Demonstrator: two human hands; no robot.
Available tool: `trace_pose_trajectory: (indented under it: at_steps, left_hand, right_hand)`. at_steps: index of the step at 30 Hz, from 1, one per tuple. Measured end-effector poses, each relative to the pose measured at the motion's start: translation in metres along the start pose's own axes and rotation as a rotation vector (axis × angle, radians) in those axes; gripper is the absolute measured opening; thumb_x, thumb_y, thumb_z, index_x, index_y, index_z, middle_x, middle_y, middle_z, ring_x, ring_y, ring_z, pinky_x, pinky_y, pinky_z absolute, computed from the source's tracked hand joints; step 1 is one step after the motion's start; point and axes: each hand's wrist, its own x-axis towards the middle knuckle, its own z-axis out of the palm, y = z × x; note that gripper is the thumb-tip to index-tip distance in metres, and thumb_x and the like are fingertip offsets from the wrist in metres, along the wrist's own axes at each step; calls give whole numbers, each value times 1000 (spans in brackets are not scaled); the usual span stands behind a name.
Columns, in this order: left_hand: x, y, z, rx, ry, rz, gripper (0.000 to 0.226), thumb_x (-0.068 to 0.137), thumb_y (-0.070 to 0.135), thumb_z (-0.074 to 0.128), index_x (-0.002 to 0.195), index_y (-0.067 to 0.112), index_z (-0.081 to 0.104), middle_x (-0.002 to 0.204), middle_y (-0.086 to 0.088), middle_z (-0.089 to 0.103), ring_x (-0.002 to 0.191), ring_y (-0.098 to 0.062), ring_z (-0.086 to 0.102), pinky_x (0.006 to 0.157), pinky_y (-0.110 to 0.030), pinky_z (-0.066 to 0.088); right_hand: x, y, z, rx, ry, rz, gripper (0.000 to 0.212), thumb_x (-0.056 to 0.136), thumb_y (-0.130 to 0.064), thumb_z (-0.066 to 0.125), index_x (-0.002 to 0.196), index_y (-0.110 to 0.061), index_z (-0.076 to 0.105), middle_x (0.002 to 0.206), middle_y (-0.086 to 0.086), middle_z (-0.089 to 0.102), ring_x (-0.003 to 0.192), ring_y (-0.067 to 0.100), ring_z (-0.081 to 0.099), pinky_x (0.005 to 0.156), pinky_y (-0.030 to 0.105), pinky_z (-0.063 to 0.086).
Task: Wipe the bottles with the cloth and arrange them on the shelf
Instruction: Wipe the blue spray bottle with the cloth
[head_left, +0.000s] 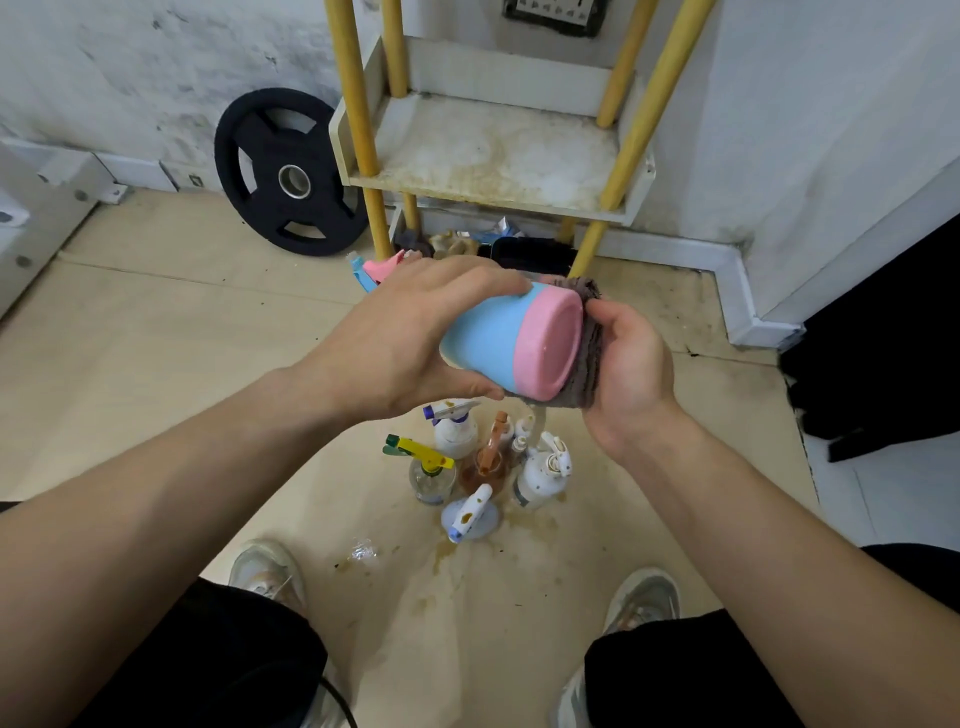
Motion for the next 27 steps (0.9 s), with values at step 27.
trace_pose_trajectory:
  at_steps: [27]
  left_hand:
    - [4, 21, 12, -258, -243, -455, 84, 43, 78, 66, 110, 27, 62, 101, 12, 66, 94, -10, 62, 80, -26, 52]
  right_hand:
    - [0, -16, 0, -432, -425, -593, 29, 84, -9, 40, 85, -2, 68, 86, 6, 71, 90, 17, 66, 84, 29, 49]
